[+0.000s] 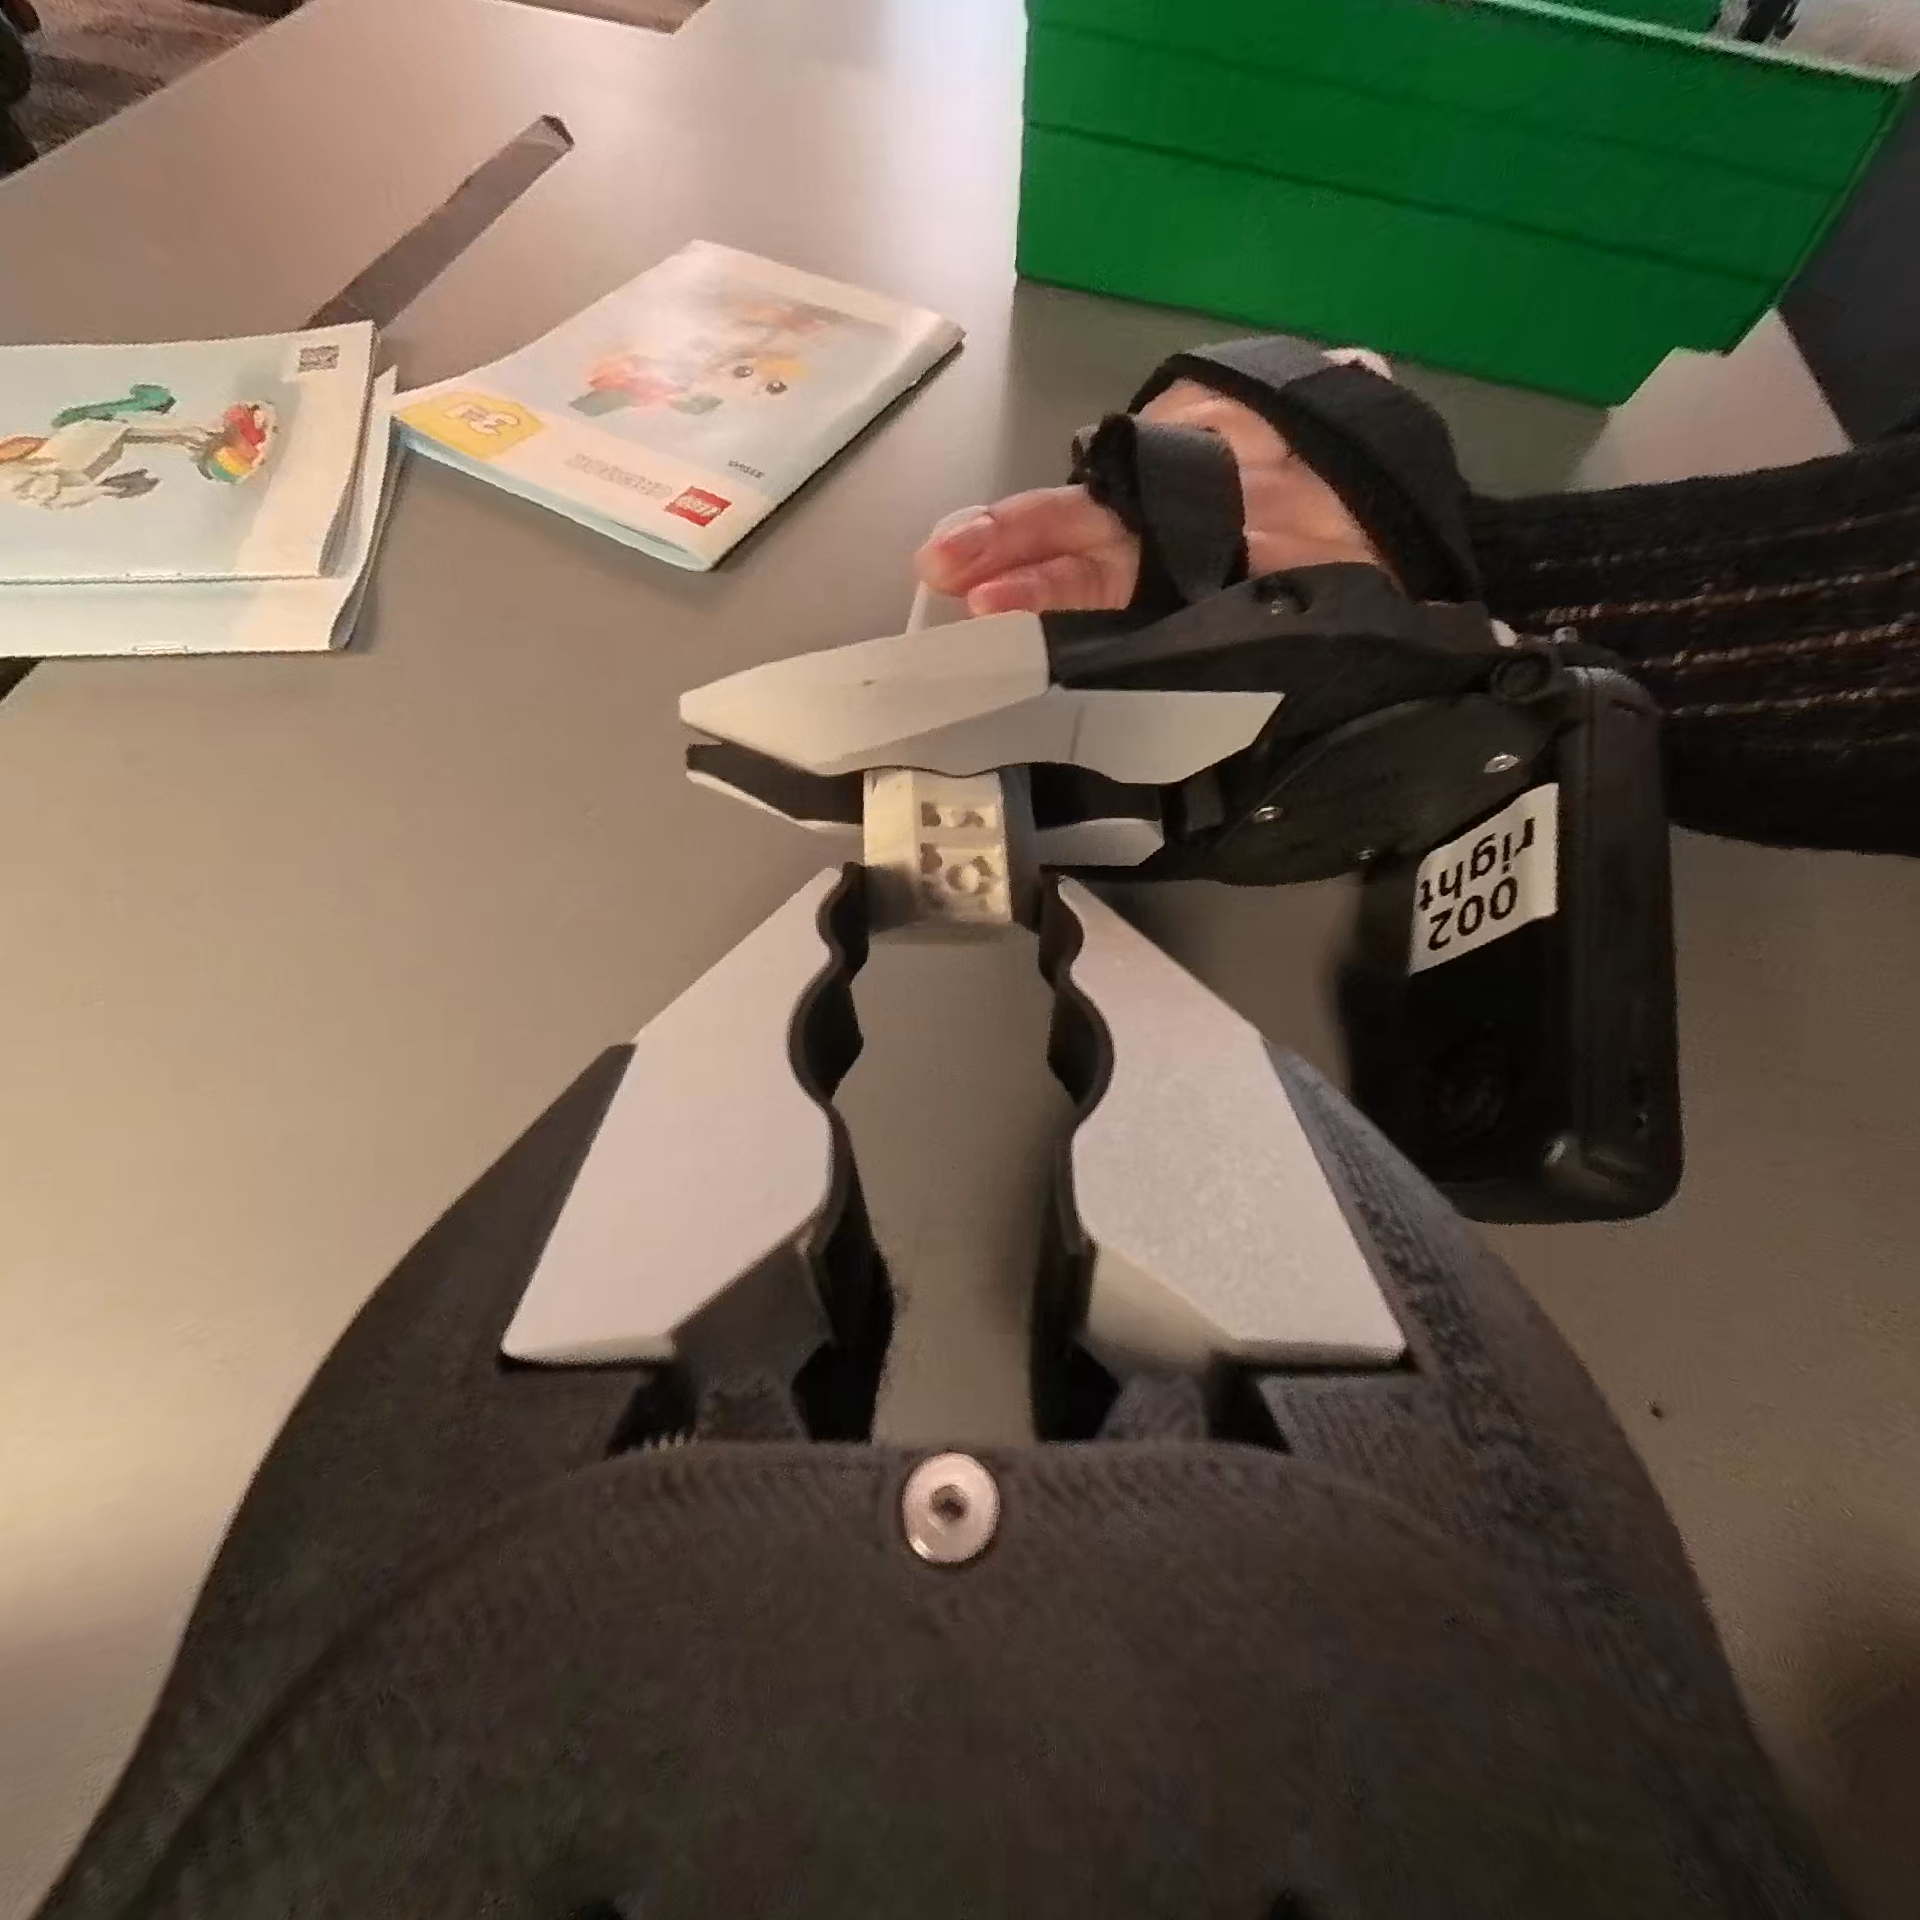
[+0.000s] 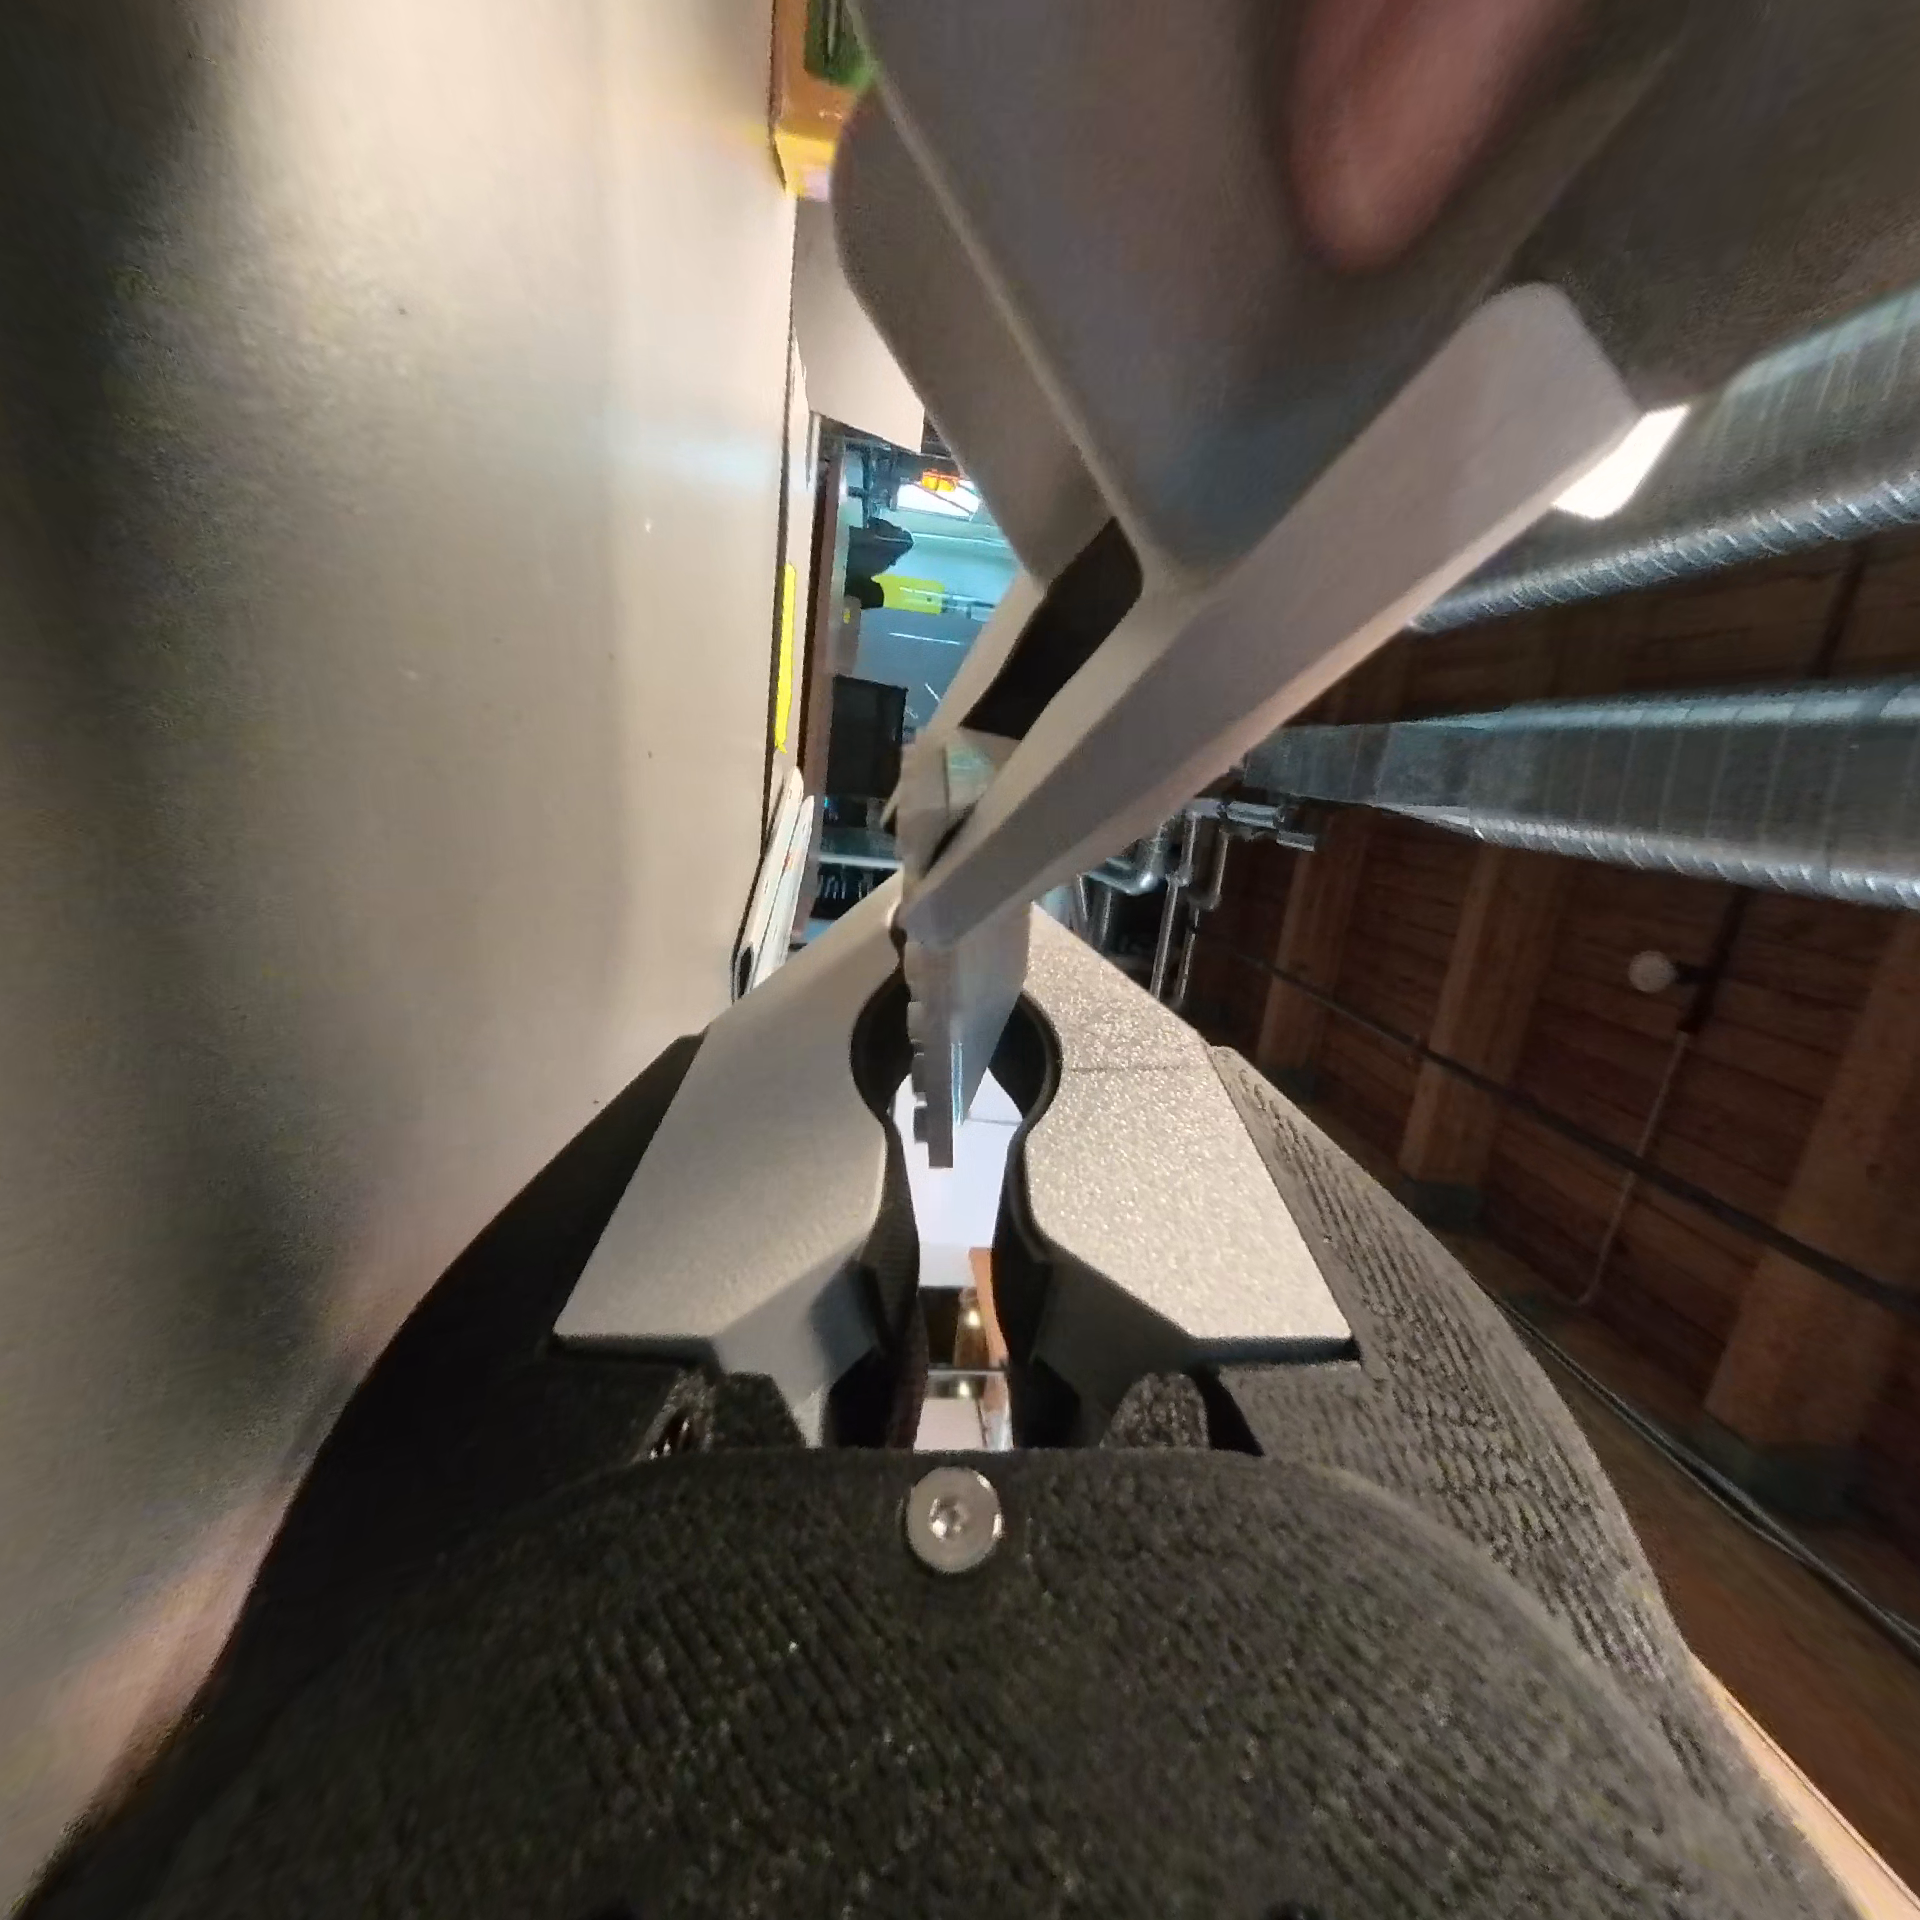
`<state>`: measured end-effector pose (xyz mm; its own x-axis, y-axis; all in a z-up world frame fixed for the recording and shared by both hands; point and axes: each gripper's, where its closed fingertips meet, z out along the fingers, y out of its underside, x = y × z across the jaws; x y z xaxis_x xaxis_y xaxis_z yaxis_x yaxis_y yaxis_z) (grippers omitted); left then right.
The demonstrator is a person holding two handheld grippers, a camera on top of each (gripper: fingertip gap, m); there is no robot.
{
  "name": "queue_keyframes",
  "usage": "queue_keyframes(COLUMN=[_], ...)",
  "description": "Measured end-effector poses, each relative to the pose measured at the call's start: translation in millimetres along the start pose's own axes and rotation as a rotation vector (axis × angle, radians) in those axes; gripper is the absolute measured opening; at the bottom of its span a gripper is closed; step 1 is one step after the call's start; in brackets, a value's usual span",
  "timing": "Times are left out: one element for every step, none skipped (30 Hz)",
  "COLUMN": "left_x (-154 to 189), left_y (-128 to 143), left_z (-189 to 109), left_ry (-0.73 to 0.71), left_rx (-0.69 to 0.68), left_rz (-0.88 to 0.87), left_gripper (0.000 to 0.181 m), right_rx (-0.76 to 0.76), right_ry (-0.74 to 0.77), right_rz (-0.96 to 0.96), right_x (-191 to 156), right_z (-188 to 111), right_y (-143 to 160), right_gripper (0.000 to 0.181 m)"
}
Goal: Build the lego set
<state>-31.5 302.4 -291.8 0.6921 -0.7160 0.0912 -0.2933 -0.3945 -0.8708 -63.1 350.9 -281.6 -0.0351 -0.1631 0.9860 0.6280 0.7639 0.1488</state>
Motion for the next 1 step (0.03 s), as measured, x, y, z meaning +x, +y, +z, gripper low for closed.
queue_keyframes(left_x=[0.8], left_y=[-0.5], left_z=[-1.0], left_ry=[0.006], left_rx=[0.015], left_rz=[-0.016], left_gripper=[0.032], right_rx=[0.006], right_ry=[0.001], right_rz=[0.005], right_x=[0.3], right_z=[-0.5], right_y=[-0.7], right_gripper=[0.006])
